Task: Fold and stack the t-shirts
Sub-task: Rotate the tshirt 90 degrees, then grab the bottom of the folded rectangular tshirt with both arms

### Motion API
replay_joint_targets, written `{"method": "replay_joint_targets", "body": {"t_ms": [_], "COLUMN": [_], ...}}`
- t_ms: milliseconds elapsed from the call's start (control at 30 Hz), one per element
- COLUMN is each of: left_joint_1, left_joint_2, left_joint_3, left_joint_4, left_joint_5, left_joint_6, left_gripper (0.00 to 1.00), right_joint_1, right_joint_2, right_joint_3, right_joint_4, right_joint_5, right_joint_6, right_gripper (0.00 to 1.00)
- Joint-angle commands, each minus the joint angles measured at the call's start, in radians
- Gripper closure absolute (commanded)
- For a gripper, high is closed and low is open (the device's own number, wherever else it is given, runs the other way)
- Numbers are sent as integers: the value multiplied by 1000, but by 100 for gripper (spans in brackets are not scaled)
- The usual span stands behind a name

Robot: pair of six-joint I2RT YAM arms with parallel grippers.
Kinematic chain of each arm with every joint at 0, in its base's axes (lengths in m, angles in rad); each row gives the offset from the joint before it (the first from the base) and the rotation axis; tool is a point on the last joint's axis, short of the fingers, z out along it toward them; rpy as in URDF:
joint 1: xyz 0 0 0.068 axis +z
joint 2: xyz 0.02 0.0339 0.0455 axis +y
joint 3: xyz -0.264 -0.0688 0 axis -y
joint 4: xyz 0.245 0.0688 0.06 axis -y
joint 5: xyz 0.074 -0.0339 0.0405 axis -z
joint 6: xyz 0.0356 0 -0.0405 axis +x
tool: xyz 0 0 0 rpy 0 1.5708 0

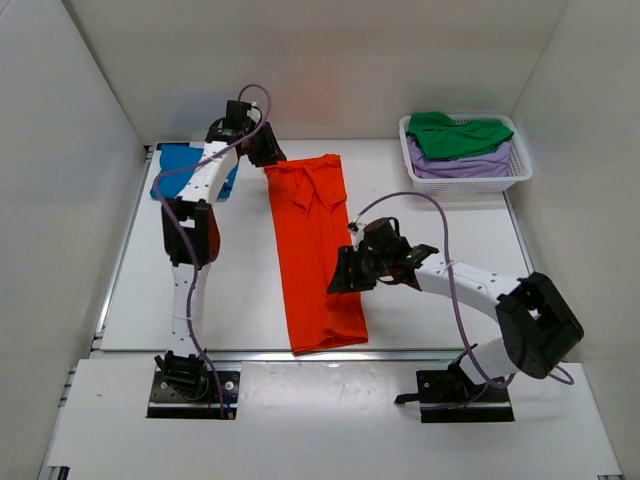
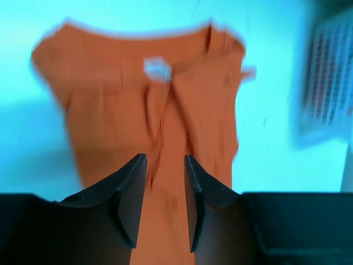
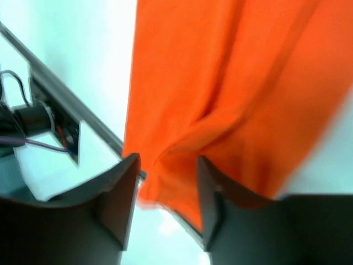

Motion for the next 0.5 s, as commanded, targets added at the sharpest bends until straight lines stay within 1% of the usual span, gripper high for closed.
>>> {"method": "replay_joint_targets", "body": {"t_ms": [0,33,67,100,133,167,200,233,267,333,367,433,467], "left_joint_1": [-94,-123,-168,-210,-235,-266,-298,-329,-337,-389,-392,-410,-415], "left_joint_2": [-250,-352,-470,-529,-642,-731,-803,-837,-899,-1014,-1048,-1149,-1164], "left_joint_3": [-211,-394,-590,-681,-854,-997,-1114,-1166,-1272,-1439,-1472,-1590,-1616], "left_joint_4": [-202,-164,-130,-56,6,51,59,88,98,121,131,143,148], "left_joint_5": [-83,-95,-130,-144,-146,-138,-129,-123,-129,-130,-138,-164,-166], "left_joint_6": [179,201,195,195,160,126,94,80,54,15,-5,-49,-69], "left_gripper": [54,52,51,50,49,48,48,48,48,48,47,45,44], "right_joint_1": [-101,-136,-147,-166,-175,-183,-183,-183,-181,-167,-163,-155,-152], "right_joint_2": [-92,-124,-144,-170,-184,-204,-224,-247,-264,-300,-322,-342,-351], "right_joint_3": [-27,-36,-70,-109,-120,-154,-198,-235,-254,-326,-341,-389,-406], "right_joint_4": [-140,-150,-155,-164,-181,-186,-186,-187,-172,-147,-134,-106,-97], "right_joint_5": [5,-6,-9,-6,-7,-14,-20,-26,-47,-52,-70,-80,-84], "right_joint_6": [-79,-74,-82,-87,-85,-84,-77,-70,-64,-41,-24,-4,10], "right_gripper": [51,44,40,37,36,36,36,36,37,39,39,41,40]}}
